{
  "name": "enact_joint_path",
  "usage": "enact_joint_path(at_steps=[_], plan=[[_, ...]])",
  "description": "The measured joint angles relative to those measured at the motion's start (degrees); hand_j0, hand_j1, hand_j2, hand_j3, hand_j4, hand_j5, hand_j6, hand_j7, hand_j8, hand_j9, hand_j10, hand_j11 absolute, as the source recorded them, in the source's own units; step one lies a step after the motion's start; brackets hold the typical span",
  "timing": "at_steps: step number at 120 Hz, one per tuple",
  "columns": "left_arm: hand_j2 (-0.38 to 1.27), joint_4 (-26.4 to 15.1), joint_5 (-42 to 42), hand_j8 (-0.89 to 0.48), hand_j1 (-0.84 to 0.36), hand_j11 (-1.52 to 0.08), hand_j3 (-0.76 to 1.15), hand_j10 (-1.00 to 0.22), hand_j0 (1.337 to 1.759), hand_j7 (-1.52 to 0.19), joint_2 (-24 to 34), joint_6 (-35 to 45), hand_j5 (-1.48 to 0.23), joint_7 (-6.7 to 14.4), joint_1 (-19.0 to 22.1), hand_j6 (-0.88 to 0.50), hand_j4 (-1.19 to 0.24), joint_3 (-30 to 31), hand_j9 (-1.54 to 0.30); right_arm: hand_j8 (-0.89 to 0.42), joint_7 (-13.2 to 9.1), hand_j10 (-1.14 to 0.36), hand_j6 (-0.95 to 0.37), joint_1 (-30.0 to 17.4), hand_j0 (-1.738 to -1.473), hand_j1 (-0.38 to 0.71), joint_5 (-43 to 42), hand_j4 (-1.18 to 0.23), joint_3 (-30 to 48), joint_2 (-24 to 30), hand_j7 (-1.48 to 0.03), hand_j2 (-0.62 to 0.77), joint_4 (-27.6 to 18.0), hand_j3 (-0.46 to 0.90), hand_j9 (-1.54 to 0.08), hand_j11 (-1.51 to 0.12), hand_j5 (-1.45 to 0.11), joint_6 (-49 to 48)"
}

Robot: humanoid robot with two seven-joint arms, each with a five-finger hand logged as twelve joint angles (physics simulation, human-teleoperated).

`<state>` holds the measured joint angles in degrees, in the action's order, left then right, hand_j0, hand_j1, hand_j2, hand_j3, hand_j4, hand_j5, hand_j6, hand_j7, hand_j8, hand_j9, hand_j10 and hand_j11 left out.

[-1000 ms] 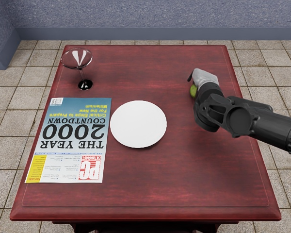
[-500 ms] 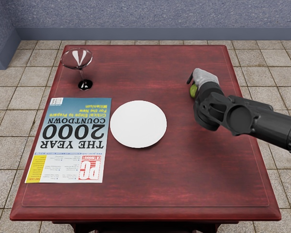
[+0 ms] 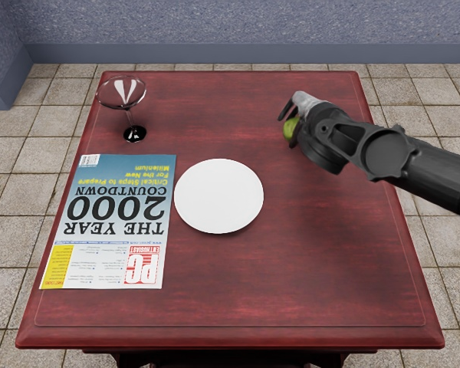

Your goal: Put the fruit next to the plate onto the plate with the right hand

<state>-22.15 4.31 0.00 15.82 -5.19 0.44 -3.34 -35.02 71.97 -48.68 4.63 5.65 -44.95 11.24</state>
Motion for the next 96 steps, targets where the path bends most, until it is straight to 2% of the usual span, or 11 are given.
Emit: enact_joint_path(at_steps=[21, 49, 71, 87, 96], plan=[[0.0, 0.0, 0.0, 0.0, 0.35, 0.0, 0.0, 0.0, 1.658, 0.0, 0.0, 0.0, 0.0, 0.0, 0.0, 0.0, 0.0, 0.0, 0.0, -0.24, 0.0, -0.5, -0.36, 0.2, -1.658, 0.23, 0.2, -0.54, 5.9, -0.4, -0.74, 0.07, -1.2, 0.0, -0.77, -0.76, -0.78, -5.5], [0.0, 0.0, 0.0, 0.0, 0.35, 0.0, 0.0, 0.0, 1.658, 0.0, 0.0, 0.0, 0.0, 0.0, 0.0, 0.0, 0.0, 0.0, 0.0, -0.24, 0.0, -0.51, -0.36, 0.1, -1.658, 0.25, 0.4, -0.53, 10.8, -0.2, -0.74, 0.13, -8.1, 0.0, -0.76, -0.75, -0.78, -11.3], [0.0, 0.0, 0.0, 0.0, 0.35, 0.0, 0.0, 0.0, 1.658, 0.0, 0.0, 0.0, 0.0, 0.0, 0.0, 0.0, 0.0, 0.0, 0.0, -0.23, 0.0, -0.5, -0.36, -0.8, -1.658, 0.27, 0.7, -0.53, 12.1, -0.5, -0.73, 0.19, -13.2, 0.0, -0.76, -0.75, -0.77, -14.1], [0.0, 0.0, 0.0, 0.0, 0.35, 0.0, 0.0, 0.0, 1.658, 0.0, 0.0, 0.0, 0.0, 0.0, 0.0, 0.0, 0.0, 0.0, 0.0, -0.24, 0.0, -0.51, -0.38, -2.6, -1.658, 0.29, 1.2, -0.53, 12.2, -1.0, -0.73, 0.25, -14.8, 0.0, -0.75, -0.73, -0.76, -14.8], [0.0, 0.0, 0.0, 0.0, 0.35, 0.0, 0.0, 0.0, 1.658, 0.0, 0.0, 0.0, 0.0, 0.0, 0.0, 0.0, 0.0, 0.0, 0.0, -0.26, 0.0, -0.47, -0.38, -3.4, -1.658, 0.23, 1.2, -0.48, 12.2, -1.6, -0.66, 0.2, -15.1, 0.0, -0.67, -0.66, -0.68, -14.9]])
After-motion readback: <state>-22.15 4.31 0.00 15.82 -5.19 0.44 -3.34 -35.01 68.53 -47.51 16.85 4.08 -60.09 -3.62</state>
